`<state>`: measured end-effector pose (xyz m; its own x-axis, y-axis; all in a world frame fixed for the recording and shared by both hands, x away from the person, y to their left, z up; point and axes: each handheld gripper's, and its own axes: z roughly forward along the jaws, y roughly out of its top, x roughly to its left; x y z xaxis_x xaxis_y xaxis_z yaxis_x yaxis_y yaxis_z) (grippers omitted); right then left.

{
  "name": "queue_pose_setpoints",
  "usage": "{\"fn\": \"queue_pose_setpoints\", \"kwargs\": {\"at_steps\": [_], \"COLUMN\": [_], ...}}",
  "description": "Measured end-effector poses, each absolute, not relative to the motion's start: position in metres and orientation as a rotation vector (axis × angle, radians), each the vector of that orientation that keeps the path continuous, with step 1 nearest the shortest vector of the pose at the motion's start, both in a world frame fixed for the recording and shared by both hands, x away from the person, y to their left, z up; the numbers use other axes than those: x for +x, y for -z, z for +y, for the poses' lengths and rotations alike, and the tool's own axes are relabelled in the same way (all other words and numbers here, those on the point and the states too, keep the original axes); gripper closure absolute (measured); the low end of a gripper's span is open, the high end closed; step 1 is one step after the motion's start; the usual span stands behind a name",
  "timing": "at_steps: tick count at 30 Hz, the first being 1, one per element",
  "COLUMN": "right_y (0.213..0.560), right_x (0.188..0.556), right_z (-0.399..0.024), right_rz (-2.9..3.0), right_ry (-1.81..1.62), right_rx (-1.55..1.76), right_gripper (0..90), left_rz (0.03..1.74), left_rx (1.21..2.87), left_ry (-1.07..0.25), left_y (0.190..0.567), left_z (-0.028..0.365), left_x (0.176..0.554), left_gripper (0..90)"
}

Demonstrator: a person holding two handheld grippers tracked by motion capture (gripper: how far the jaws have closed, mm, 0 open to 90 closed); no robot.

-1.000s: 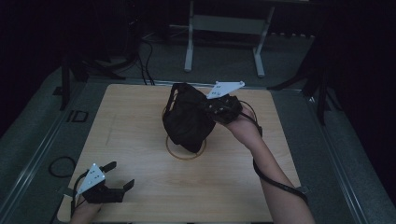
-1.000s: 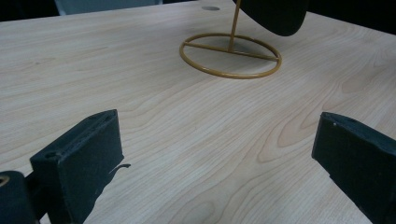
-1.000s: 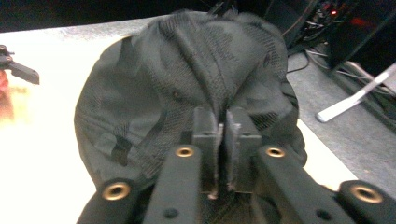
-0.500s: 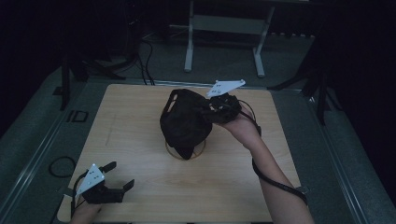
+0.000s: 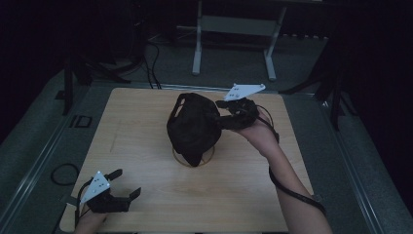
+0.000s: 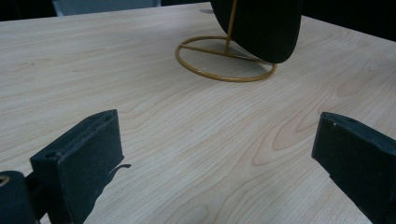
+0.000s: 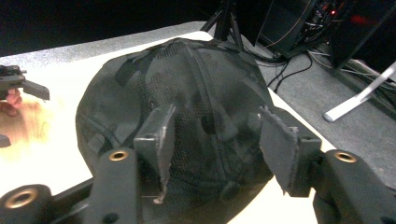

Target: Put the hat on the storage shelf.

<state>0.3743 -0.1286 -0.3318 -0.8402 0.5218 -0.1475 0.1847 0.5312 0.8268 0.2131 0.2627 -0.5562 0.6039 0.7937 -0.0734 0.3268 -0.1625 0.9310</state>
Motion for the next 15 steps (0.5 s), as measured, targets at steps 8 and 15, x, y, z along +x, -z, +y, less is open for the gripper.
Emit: {"fn": "queue_pose_setpoints", "kwargs": {"at_steps": [8,15], "right_y": [0.333,0.341], "right_x": [0.373,0.375], "right_z": [-0.137,-0.146], "right_rz": [2.401,2.453], "right_ry": [-1.259,-1.312], "right_rx": [0.584,0.569], "right_gripper": [33.9,15.4], "left_rz": [0.92,0.918], "left_rx": [1.75,1.749], "left_ry": [-0.539,-0.537], "left_y": [0.556,0.556], "left_z": [0.262,0.263], "left_x": [0.213,0.213], "left_gripper": [2.3,2.3]}}
